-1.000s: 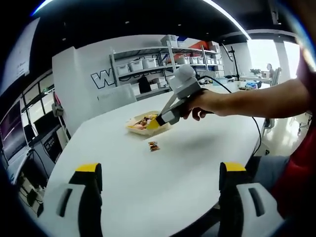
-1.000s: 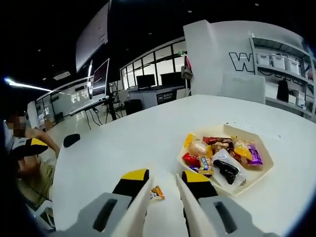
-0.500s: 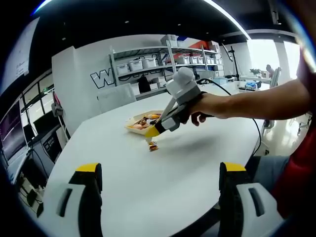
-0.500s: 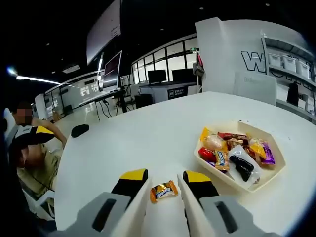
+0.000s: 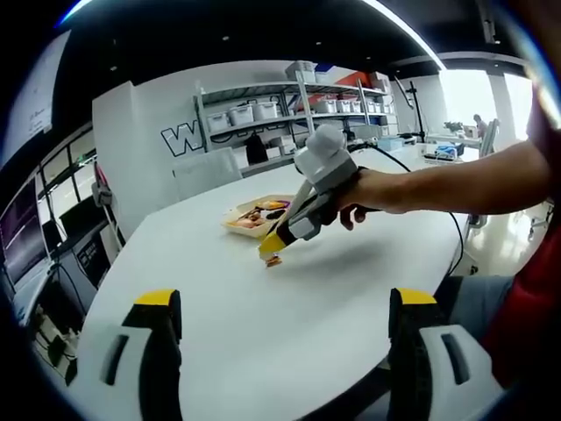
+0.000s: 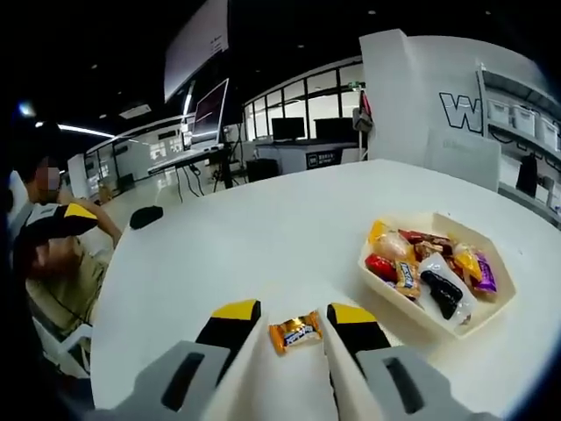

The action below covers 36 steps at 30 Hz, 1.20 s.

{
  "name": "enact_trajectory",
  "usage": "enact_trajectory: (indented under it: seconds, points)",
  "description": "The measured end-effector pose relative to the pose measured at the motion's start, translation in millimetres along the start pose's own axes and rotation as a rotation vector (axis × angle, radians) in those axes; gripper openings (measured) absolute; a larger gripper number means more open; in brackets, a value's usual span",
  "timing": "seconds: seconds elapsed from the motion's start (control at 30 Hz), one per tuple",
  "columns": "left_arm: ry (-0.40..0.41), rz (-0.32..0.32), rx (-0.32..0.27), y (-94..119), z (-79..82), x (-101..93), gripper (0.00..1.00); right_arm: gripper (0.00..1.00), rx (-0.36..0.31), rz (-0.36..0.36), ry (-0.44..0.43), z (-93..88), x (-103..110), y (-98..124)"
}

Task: Place the target food into the container with the food tongs after gripping and lifting it, then release it inside without dropping or visibly crushing the food.

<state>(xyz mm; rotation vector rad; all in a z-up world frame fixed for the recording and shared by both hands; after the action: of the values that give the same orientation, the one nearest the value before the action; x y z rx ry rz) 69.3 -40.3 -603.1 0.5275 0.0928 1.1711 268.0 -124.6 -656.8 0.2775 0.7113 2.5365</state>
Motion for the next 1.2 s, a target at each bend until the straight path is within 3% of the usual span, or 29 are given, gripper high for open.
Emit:
enact_trajectory:
  seconds: [0.43, 0.5, 1.2]
  points:
    - [-0.001, 0.005, -0.001, 2.9, 0.6, 2.9, 0.96, 0.25, 0.027, -0.01, 0.021, -4.9, 0.0, -5.3]
    - [-0.002, 0.006, 0.0, 2.8, 0.7, 2.9, 0.96, 0.25, 0.028, -0.024, 0.062, -7.0, -1.7, -6.6]
    - [-0.018, -0.005, 0.01, -1.9, 2.5, 1.0, 0.95, 0.25, -0.005, 0.038, -0.063, -6.1, -2.6, -7.4]
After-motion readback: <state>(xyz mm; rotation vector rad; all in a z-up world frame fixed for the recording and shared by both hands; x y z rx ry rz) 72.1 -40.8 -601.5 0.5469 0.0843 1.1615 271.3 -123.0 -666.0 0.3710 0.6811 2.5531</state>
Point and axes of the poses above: the point that each gripper's makers call its tool centre point, and the gripper's own axes: y roughly backward along the fingers, x roughly to its left, z roughly out of its top, the point moved 5 cm from there along y, roughly backward along the fingers, and after that the axes turned 6 degrees about x, right-handed, at the moved point
